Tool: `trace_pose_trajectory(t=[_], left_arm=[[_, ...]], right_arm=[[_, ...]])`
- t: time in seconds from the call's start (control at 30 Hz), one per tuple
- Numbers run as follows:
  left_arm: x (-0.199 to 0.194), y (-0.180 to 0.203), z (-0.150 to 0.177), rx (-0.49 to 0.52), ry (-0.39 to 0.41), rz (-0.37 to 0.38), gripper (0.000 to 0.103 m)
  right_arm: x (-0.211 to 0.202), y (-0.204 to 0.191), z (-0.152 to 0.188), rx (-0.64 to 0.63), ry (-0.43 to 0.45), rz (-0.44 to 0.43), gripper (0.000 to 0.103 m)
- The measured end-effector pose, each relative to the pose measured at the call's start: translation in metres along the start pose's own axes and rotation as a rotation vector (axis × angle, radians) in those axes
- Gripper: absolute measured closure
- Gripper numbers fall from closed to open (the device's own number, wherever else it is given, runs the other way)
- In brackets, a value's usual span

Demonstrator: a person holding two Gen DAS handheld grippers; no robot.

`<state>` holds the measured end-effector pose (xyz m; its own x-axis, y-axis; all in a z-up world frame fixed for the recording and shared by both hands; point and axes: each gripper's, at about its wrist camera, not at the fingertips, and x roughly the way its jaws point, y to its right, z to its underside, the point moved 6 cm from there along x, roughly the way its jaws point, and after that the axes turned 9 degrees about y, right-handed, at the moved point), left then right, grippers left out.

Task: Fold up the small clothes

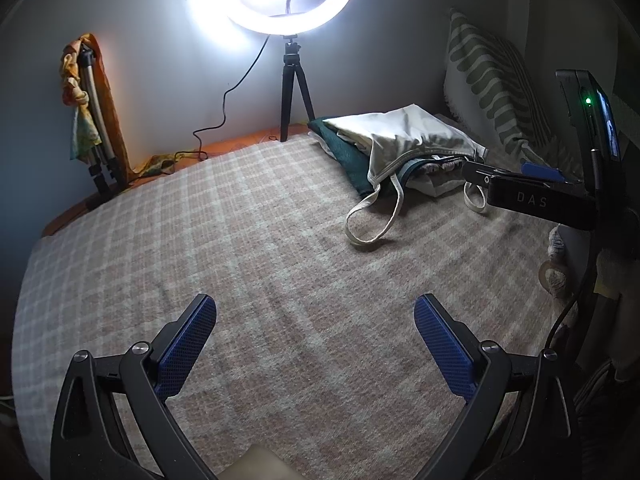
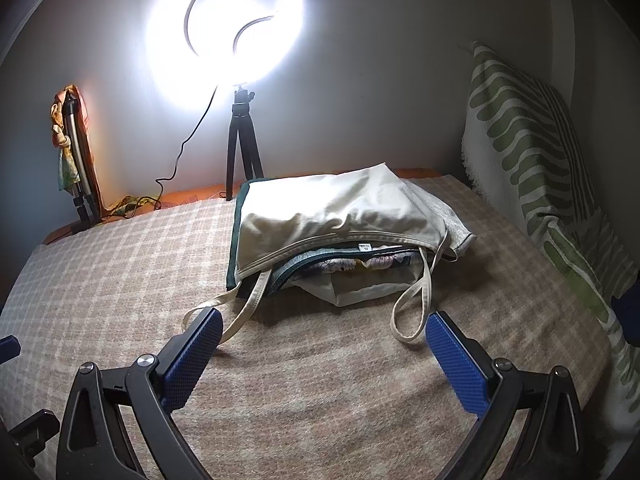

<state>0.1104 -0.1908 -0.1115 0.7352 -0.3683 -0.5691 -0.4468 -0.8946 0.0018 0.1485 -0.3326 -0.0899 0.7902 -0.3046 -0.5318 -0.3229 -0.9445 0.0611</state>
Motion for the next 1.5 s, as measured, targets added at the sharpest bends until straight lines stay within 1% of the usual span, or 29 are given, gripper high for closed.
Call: trace_pose_trajectory(t=[1.33,1.5], left_arm=[[-0.0010,0.0002,-0.0004,0.003,0.000,-0.001,0.004],[-0.0020,-0.0005,-0.0010,-0.006,0.005,0.008,0.004]], right_arm=[[-0.0020,-0.0025,0.0015,0.007,-0.009,-0.010,0.000],[-0.0020,-0.0025,0.0016,0.008,-0.008,-0.009,0.000]])
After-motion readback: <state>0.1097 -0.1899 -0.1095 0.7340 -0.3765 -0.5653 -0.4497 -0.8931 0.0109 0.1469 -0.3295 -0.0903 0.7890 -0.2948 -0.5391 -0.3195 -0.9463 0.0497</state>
